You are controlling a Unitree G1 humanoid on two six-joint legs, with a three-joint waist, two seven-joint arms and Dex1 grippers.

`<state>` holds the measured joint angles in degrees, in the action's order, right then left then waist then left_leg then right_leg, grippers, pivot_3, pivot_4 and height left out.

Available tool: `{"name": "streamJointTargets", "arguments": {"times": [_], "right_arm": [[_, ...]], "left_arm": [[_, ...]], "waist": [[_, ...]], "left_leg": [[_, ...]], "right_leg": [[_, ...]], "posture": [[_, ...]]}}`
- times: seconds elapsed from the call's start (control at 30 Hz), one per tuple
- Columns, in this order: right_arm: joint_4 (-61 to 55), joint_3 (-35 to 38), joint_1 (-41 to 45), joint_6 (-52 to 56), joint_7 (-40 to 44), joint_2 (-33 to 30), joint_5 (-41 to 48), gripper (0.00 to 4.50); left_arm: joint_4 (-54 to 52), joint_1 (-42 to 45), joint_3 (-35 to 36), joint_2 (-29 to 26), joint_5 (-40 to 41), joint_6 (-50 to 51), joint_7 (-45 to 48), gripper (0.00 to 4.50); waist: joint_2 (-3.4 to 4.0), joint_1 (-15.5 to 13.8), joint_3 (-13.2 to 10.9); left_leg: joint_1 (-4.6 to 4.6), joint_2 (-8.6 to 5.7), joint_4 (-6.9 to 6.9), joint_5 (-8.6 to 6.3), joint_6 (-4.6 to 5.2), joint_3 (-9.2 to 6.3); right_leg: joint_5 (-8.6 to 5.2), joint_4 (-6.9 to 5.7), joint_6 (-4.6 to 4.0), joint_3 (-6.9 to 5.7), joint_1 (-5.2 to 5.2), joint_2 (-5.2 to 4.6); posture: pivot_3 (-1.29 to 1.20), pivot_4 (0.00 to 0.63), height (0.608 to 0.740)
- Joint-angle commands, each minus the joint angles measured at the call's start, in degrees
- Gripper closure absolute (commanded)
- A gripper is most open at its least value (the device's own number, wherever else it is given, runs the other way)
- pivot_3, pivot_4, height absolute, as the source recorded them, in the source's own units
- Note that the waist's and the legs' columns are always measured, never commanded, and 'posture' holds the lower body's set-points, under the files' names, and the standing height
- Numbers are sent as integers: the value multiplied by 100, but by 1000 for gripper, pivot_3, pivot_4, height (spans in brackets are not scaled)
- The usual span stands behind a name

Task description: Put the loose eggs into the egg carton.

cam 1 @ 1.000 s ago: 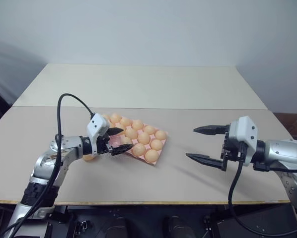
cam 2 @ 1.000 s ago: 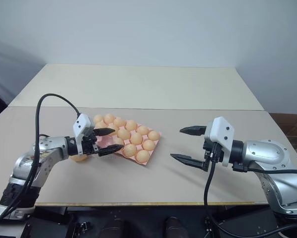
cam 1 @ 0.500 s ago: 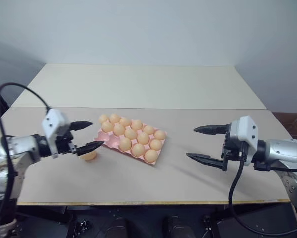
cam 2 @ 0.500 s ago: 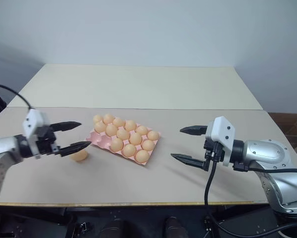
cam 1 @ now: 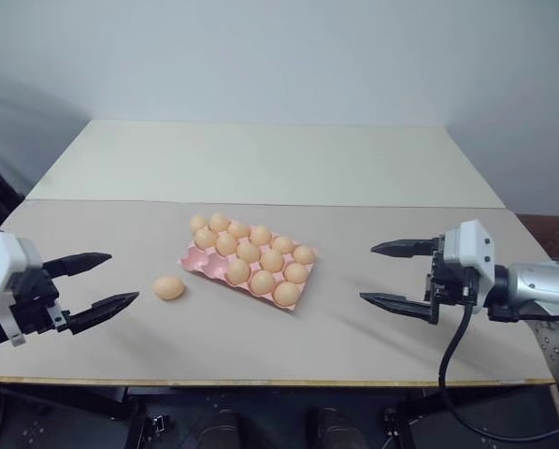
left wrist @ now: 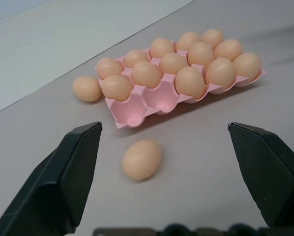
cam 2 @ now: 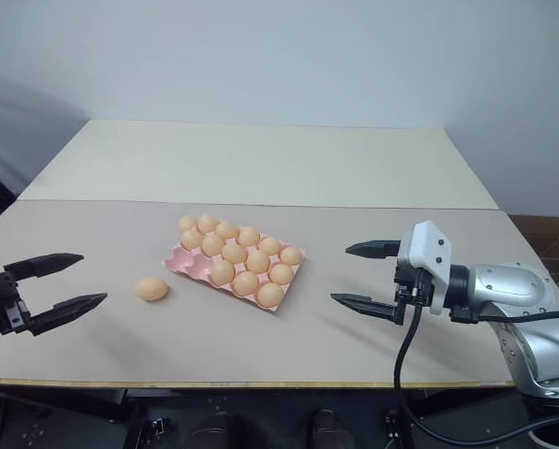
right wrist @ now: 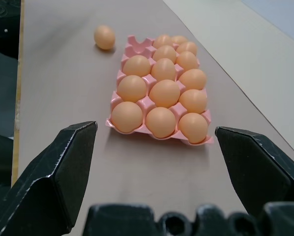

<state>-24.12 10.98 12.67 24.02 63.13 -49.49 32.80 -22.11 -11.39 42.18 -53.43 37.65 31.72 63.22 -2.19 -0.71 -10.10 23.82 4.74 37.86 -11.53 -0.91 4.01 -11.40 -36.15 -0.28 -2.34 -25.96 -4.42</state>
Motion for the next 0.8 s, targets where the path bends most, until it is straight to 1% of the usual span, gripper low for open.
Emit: {"name": "streamJointTargets", "arguments": {"times": [0.03,0.13,0.27,0.33,0.5,0.73,0.8], "right_arm": [[-48,265,30,-130,29,-99,95,0],[-81,285,-8,-117,13,-96,94,0],[-164,282,-65,-101,7,-112,88,0],[-193,296,-85,-98,14,-127,102,0],[-255,331,-44,-49,3,-164,167,0],[-425,328,-57,-25,-129,-130,213,0],[-535,403,-91,28,-190,-158,290,0]], "left_arm": [[-259,-83,168,68,121,54,-161,29],[-405,-192,-18,155,-16,63,-385,29],[-379,-260,-613,124,-629,215,-1045,29],[-299,-152,-841,156,-712,355,-1283,29],[148,362,-1409,148,-946,230,-1457,29],[1332,1457,-2573,226,-1317,-167,-1188,29],[1719,1850,-2864,340,-1401,-237,-1156,29]], "waist": [[0,0,0],[0,0,0],[0,-2,0],[-1,-5,1],[-1,-9,1],[-2,-9,1],[-2,-13,1]], "left_leg": [[0,1,0,0,0,0],[-1,1,0,0,0,0],[-1,1,0,0,0,1],[-1,1,0,0,0,1],[-1,1,0,0,0,1],[0,0,0,0,0,2],[0,-1,0,0,0,2]], "right_leg": [[0,0,0,0,0,0],[0,-1,0,0,-1,1],[0,-1,0,1,0,1],[0,-1,0,1,0,1],[0,0,0,1,0,1],[2,-2,3,1,-1,2],[15,-1,24,2,0,2]], "posture": [[0,150,740],[0,150,740],[0,150,740],[0,150,740],[0,150,740],[0,150,740],[0,150,740]]}}
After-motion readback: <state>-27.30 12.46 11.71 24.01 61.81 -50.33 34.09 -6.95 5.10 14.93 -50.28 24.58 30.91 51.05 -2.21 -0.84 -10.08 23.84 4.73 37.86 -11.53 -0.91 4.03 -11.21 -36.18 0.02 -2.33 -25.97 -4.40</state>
